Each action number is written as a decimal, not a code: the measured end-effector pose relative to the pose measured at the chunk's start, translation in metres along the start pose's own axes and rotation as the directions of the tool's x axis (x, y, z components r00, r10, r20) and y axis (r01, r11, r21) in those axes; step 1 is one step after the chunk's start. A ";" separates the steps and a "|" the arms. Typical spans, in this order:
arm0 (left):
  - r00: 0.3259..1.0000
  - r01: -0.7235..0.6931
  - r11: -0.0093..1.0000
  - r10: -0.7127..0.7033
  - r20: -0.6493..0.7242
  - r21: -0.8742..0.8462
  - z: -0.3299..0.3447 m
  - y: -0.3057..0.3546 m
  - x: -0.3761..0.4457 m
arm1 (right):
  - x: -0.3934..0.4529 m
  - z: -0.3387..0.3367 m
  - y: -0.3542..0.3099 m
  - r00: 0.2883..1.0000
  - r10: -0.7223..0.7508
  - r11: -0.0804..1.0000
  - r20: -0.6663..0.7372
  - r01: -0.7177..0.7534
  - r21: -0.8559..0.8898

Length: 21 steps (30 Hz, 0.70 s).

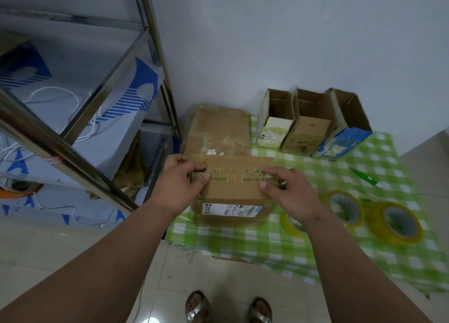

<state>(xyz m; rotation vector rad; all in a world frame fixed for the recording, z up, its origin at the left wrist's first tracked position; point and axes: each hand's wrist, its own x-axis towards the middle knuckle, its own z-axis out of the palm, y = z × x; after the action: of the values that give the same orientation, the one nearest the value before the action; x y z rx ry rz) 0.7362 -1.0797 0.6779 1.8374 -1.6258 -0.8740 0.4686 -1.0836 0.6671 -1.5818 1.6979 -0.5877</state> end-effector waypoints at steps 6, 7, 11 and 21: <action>0.998 0.053 0.979 -0.046 0.042 -0.196 0.016 -0.001 -0.001 | -0.010 0.019 0.006 0.997 0.033 0.999 -0.076 -0.030 0.032; 0.995 0.094 0.960 -0.078 0.068 -0.264 0.020 -0.001 -0.003 | -0.011 0.021 0.006 0.997 0.047 0.998 -0.058 -0.044 0.053; 0.988 0.152 0.913 -0.144 0.050 -0.378 0.030 -0.001 -0.007 | -0.015 0.030 0.001 0.997 0.075 0.980 -0.008 -0.072 0.185; 0.997 0.081 0.937 -0.082 0.013 -0.340 0.053 0.026 -0.007 | -0.024 0.006 0.020 0.970 0.172 0.946 -0.174 -0.113 0.304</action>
<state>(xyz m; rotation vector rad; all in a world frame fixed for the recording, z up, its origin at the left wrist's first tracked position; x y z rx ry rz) 0.6785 -1.0752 0.6638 1.6681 -1.3062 -1.1123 0.4591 -1.0560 0.6531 -1.2120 1.7593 -0.9013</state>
